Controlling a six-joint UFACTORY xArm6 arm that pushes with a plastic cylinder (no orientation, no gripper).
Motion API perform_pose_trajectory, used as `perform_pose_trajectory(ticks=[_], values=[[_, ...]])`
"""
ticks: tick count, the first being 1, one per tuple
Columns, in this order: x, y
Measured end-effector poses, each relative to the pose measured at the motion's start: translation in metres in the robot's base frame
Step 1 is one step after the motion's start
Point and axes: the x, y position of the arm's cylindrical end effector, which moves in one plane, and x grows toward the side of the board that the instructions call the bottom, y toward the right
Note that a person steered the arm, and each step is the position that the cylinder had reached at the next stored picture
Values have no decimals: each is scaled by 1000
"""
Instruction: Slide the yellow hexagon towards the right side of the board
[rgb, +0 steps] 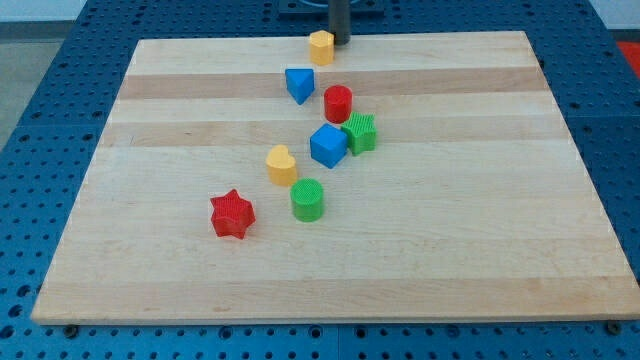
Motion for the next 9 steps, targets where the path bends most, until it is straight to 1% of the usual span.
perform_pose_trajectory(ticks=[2,3,4,5,6,7,8,9], values=[[-2,0],[9,27],[44,30],[90,24],[102,-20],[86,-80],[74,-127],[42,-132]])
